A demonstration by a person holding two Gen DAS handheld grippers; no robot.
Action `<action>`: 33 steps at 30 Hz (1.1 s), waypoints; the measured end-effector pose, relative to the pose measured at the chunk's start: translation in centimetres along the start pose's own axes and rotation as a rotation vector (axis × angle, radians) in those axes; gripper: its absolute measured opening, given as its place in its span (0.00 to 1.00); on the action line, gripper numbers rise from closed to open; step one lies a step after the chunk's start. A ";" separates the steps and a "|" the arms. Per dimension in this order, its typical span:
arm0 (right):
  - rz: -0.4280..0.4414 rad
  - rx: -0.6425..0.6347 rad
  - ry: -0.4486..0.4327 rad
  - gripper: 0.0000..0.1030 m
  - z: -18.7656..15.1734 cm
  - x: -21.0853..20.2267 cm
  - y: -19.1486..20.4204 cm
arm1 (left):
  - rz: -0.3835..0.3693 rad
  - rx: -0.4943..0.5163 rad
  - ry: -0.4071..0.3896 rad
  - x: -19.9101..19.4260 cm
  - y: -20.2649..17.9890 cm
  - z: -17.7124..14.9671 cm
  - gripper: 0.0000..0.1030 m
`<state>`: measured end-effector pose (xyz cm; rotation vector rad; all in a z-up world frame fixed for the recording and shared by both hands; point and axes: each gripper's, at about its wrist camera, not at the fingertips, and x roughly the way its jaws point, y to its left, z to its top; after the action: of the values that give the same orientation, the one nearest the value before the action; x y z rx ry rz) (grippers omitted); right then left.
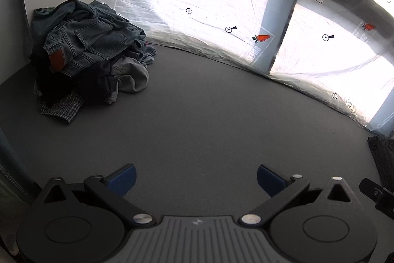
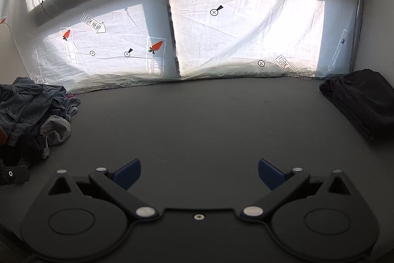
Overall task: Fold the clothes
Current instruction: 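Reach the left tool into the clothes heap and grasp the blue jeans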
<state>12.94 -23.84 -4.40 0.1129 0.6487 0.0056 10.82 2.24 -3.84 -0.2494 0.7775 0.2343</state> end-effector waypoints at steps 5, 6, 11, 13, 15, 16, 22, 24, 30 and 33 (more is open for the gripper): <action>-0.013 0.023 -0.018 1.00 1.5 3.5 4.8 | -0.052 -0.140 -0.007 5.1 5.6 5.4 1.00; -0.016 0.029 -0.021 1.00 1.8 4.2 5.6 | -0.059 -0.175 -0.007 5.9 6.7 6.2 1.00; -0.045 0.089 -0.018 1.00 3.2 8.1 9.1 | -0.075 -0.346 -0.033 9.9 13.7 11.8 1.00; -0.067 0.108 -0.015 1.00 4.0 10.0 10.2 | -0.070 -0.383 -0.054 11.4 16.6 14.0 1.00; -0.085 0.116 -0.012 1.00 4.7 11.9 11.3 | -0.049 -0.406 -0.077 12.5 19.2 15.9 1.00; -0.093 0.117 -0.012 1.00 5.1 12.7 11.8 | -0.037 -0.416 -0.090 12.8 20.2 16.7 0.99; -0.148 0.082 0.022 1.00 7.8 17.4 14.9 | 0.054 -0.425 -0.252 13.7 26.3 20.5 0.84; -0.145 0.047 0.030 1.00 8.3 18.3 16.1 | 0.099 -0.401 -0.317 13.3 27.4 20.9 0.78; -0.091 -0.059 0.093 1.00 7.4 20.0 19.3 | 0.204 -0.398 -0.357 13.5 29.7 20.9 0.64; -0.050 -0.067 0.139 1.00 6.9 21.0 20.5 | 0.200 -0.514 -0.344 13.9 31.3 19.9 0.64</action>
<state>34.44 -3.34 -9.36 0.0315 0.7893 -0.0129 24.20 39.49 -4.36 -0.6000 0.3883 0.6511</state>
